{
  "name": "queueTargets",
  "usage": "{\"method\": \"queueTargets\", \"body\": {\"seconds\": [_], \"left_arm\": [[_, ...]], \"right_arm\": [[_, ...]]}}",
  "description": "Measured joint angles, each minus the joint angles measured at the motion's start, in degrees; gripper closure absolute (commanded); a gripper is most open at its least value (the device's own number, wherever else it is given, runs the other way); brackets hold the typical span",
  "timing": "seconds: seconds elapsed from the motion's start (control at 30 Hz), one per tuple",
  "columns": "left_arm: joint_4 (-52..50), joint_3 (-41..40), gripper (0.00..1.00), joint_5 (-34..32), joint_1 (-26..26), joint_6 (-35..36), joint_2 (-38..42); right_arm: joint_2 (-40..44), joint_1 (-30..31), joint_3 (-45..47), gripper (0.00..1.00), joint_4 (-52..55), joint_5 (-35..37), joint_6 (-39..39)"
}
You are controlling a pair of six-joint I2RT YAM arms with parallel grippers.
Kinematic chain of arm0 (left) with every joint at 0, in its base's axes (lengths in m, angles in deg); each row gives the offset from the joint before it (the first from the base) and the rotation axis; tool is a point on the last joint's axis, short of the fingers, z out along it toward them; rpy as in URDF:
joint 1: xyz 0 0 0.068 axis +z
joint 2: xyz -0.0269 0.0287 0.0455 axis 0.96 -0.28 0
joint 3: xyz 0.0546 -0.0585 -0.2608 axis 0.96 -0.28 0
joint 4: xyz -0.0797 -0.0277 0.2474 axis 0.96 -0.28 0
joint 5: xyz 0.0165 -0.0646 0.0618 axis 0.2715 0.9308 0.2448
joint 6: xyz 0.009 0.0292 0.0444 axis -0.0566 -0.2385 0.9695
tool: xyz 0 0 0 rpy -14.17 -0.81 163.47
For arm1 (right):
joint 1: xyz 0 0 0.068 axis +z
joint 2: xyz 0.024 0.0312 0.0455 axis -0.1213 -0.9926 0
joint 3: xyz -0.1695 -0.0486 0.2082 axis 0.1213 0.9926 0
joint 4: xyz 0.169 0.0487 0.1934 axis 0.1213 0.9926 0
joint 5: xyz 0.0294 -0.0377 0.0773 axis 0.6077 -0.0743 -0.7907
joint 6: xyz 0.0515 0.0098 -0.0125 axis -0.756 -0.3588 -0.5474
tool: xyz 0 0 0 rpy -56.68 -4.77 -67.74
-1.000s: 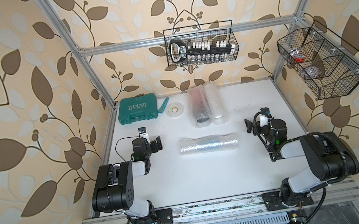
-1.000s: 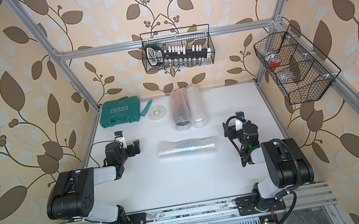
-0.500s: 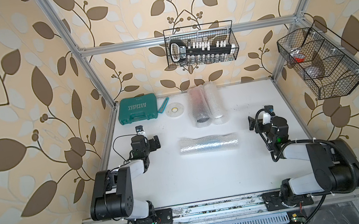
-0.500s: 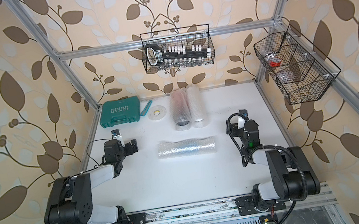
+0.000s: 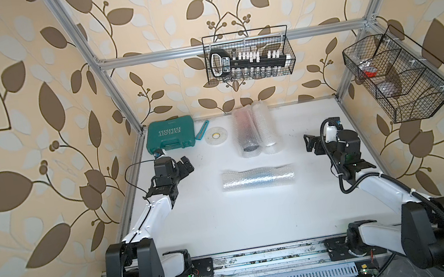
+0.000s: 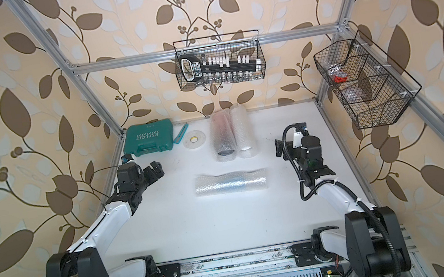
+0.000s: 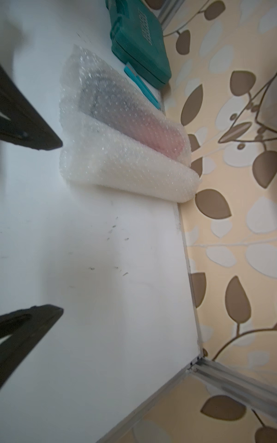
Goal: Unwrap the vase from the bubble wrap
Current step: Adjust the bubble wrap at the center of the board.
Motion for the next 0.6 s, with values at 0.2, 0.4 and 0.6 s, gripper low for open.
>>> {"method": "queueTargets", "body": {"seconds": [0.2, 0.4, 0.6], "left_arm": [[-8.8, 0.5, 0.01, 10.3, -1.3, -7.4, 5.5], [-15.2, 0.5, 0.01, 20.2, -7.1, -11.5, 5.5], [-16.7, 0.4, 0.04, 26.4, -16.2, -13.5, 4.6]], "right_arm": [[0.2, 8.5, -5.1, 0.0, 10.2, -5.4, -0.1], [-4.6, 18.9, -9.7, 0.02, 18.0, -8.3, 1.8], [-12.6, 25.2, -16.0, 0.1, 24.7, -9.1, 5.7]]}}
